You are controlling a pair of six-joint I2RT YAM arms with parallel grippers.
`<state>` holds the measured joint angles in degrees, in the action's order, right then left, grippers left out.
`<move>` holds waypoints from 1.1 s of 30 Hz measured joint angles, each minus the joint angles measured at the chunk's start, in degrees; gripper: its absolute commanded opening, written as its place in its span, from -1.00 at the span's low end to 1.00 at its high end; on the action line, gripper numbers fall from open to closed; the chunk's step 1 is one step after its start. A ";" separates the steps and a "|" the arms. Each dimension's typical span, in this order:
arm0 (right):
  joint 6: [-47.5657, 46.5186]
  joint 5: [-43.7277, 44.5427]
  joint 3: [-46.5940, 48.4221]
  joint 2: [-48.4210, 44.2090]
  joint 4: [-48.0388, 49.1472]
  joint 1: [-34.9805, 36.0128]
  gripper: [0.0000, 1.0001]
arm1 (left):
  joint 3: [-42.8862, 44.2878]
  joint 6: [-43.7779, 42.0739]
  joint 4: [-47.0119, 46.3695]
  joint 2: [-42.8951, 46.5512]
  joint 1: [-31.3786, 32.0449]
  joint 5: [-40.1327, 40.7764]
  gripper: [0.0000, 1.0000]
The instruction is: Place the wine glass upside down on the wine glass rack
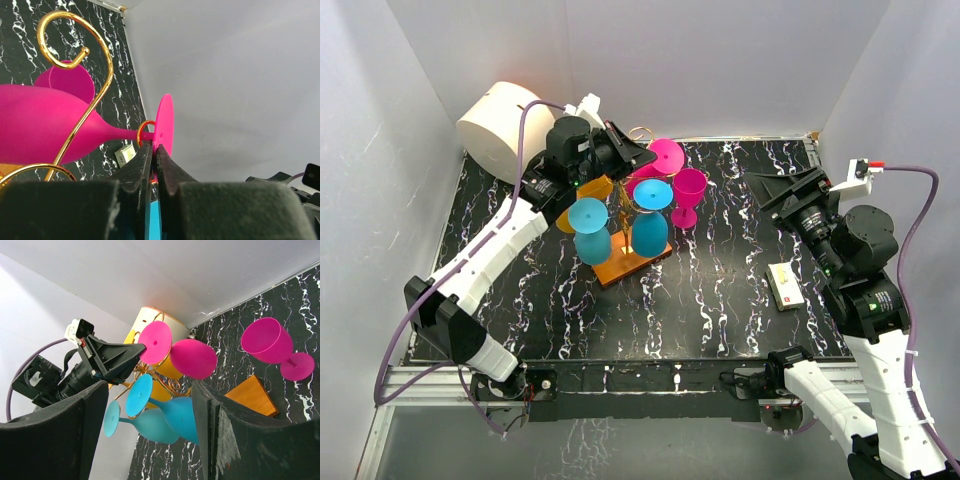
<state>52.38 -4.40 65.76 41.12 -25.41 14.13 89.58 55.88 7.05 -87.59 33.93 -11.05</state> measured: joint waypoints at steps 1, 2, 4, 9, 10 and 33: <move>0.00 0.00 0.00 0.00 -0.04 0.00 0.31 | 0.20 -0.20 0.57 0.02 0.00 0.37 -0.82; 0.00 0.00 0.00 0.00 -0.07 0.00 0.31 | 0.52 -0.50 1.18 0.00 0.00 0.70 -0.79; 0.00 -0.02 0.00 0.00 -0.07 0.00 0.33 | 1.14 -1.18 2.47 0.00 0.02 1.51 -0.75; -0.02 -0.26 0.00 0.00 -0.04 0.00 0.33 | 3.74 -3.76 7.54 -0.17 0.00 3.67 -0.68; -0.02 -0.28 0.00 0.00 -0.04 0.00 0.34 | 4.35 -4.26 8.52 -0.17 0.00 4.28 -0.67; -4.50 0.42 -3.34 5.44 -2.51 0.00 0.30 | 6.19 -17.79 15.08 5.05 0.00 9.44 -0.10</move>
<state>47.88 -3.99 62.41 46.57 -27.92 14.13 95.77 38.09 22.13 -82.54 33.93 -1.61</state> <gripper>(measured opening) 0.665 0.388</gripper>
